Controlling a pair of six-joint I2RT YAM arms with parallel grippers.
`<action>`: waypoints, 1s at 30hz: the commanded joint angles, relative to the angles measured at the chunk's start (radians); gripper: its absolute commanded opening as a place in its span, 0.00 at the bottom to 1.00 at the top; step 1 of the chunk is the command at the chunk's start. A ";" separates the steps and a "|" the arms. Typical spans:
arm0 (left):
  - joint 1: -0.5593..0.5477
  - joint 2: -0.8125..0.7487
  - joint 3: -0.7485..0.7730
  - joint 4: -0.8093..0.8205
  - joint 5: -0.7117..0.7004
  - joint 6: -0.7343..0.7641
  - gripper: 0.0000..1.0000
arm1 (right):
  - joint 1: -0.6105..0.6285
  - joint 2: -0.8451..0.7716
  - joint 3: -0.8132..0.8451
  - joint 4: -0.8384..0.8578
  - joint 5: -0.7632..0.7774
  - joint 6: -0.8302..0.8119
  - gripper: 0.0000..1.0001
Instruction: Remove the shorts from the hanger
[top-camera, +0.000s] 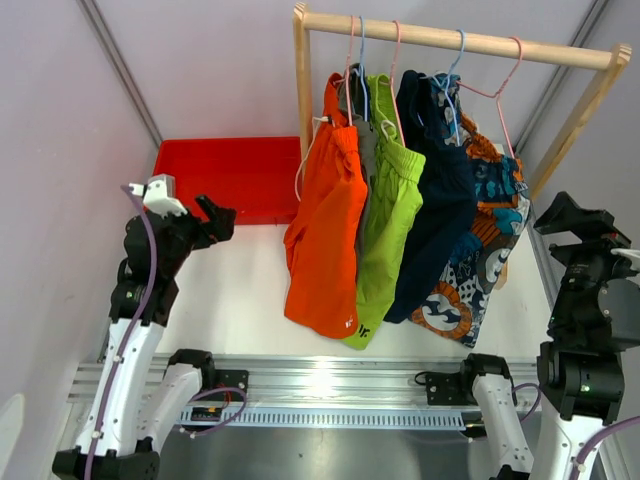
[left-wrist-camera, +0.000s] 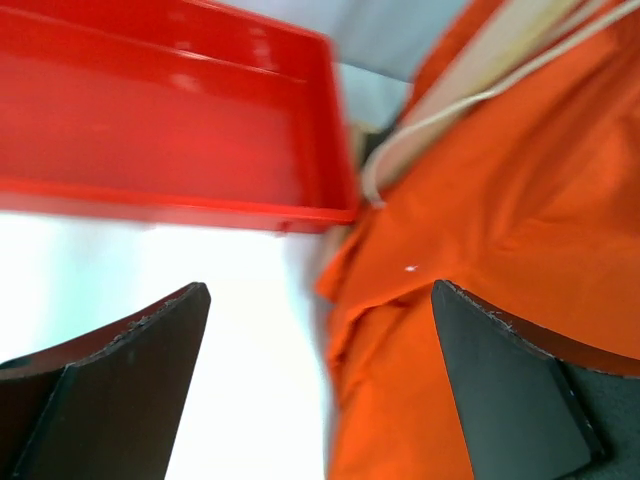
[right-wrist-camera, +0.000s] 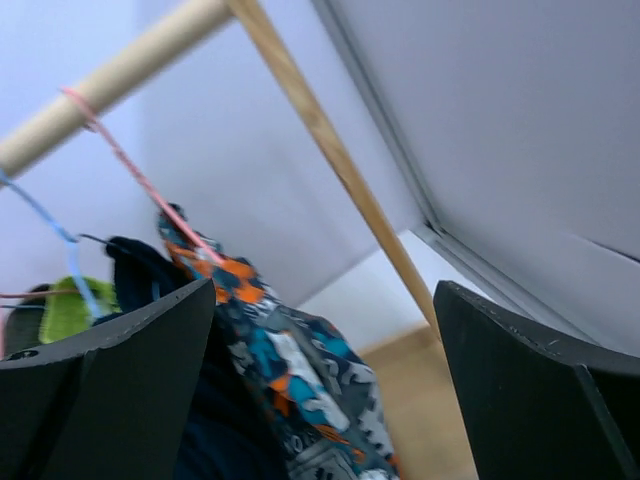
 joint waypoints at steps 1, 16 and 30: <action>-0.001 -0.033 -0.011 -0.063 -0.166 0.078 0.99 | -0.004 0.031 0.065 -0.005 -0.122 0.000 0.99; -0.014 -0.006 0.014 -0.086 -0.179 0.103 0.99 | 0.019 0.158 0.252 0.179 -0.295 -0.148 0.99; -0.014 -0.020 0.008 -0.082 -0.163 0.100 0.99 | 0.041 0.649 0.569 -0.057 -0.505 -0.137 0.62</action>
